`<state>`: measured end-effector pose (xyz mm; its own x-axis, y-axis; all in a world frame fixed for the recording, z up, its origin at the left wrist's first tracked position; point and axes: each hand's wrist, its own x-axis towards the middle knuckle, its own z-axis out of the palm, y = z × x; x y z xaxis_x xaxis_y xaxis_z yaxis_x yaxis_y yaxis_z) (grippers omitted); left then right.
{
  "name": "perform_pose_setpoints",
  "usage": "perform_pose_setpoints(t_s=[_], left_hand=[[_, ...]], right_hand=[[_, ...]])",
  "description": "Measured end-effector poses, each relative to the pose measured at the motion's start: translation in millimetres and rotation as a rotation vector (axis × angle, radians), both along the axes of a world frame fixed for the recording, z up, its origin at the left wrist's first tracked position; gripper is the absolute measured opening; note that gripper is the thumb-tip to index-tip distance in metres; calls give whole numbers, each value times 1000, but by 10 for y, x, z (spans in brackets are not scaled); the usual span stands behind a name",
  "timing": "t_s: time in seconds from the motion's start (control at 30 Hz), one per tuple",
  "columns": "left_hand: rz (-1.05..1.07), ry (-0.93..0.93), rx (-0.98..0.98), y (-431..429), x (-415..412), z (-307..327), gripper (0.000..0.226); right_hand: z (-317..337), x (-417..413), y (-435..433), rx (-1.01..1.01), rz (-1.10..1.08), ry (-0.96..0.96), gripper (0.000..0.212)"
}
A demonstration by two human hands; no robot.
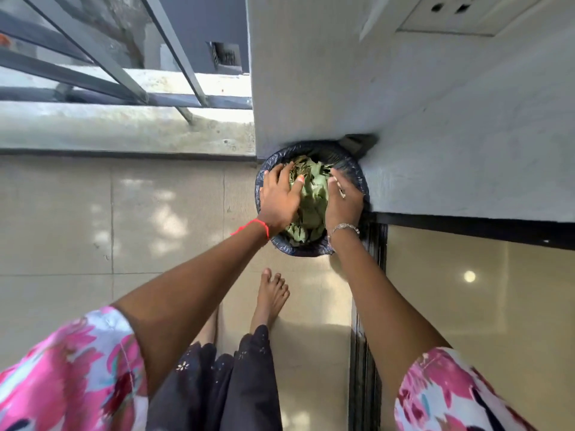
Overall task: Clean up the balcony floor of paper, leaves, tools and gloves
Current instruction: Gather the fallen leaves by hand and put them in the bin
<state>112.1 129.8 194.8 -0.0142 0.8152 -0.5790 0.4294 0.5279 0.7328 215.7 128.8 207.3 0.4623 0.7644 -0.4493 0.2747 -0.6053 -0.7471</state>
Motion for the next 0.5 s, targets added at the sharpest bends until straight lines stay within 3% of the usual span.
perform_pose_setpoints(t_s=[0.07,0.17,0.3,0.5], left_hand=[[-78,43,75,-62,-109,95,48],[-231,144,193,-163,-326,333,52],[-377,334,207,-377,-706,768,52],[-231,487,166,-1070,-1541,1604,58]], right_hand=[[62,-55,-36,-18,129,-91,29],[287,-222,-131,-40,494,-232,32],[684,-596,-234,-32,957,-382,36],[1549,-1411,-538,-35,1457,-564,55]])
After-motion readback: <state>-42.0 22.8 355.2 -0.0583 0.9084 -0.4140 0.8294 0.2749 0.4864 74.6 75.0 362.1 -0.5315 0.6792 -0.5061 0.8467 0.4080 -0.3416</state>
